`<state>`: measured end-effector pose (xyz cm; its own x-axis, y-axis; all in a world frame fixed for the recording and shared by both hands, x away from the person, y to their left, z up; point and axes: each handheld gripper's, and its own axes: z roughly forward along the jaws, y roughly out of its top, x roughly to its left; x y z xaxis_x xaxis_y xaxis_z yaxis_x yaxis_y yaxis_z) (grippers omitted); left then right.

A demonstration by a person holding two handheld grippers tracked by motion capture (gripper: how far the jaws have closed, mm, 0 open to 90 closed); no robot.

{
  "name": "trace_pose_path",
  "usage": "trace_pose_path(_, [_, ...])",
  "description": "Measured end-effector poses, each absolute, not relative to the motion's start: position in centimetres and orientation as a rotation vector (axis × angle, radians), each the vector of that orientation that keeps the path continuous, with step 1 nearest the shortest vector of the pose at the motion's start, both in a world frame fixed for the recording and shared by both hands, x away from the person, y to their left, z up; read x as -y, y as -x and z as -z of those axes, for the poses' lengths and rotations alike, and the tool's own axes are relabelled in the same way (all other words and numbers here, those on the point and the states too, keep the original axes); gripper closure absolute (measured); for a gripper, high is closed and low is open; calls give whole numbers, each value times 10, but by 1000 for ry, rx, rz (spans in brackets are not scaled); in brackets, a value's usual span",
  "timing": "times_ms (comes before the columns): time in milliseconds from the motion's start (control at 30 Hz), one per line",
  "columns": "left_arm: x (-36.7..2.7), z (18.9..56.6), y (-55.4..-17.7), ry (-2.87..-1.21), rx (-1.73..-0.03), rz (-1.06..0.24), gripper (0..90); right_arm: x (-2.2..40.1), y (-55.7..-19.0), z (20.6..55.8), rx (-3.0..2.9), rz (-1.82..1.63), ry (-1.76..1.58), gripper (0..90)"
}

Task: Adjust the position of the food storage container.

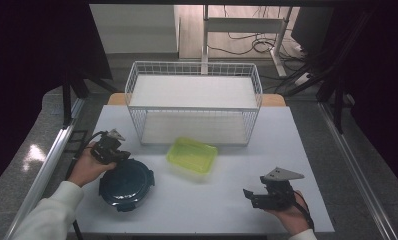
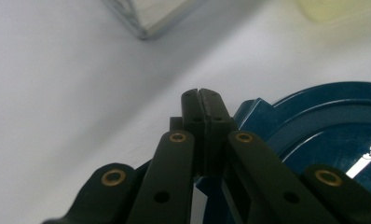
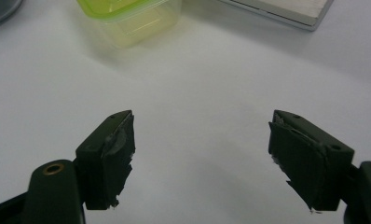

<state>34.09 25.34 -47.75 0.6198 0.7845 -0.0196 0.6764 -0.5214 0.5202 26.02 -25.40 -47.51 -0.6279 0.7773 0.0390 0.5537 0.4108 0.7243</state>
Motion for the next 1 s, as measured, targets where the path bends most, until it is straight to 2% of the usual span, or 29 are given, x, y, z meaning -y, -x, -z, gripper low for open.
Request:
trace_pose_path(467, [-224, 481, -335, -2387, -1045, -257, 900, 255, -260, 475, -2364, -1046, -1154, 227])
trace_pose_path(567, [-225, 481, -334, -2398, -1045, -293, 900, 255, -260, 474, -2361, -1048, -1159, 227])
trace_pose_path(800, [-261, 465, -320, -2339, -1182, -351, 900, 256, -260, 474, -2361, -1046, -1160, 227])
trace_pose_path(1000, [-293, 472, -294, -2347, -1315, -358, 900, 255, -260, 475, -2361, -1045, -1155, 227])
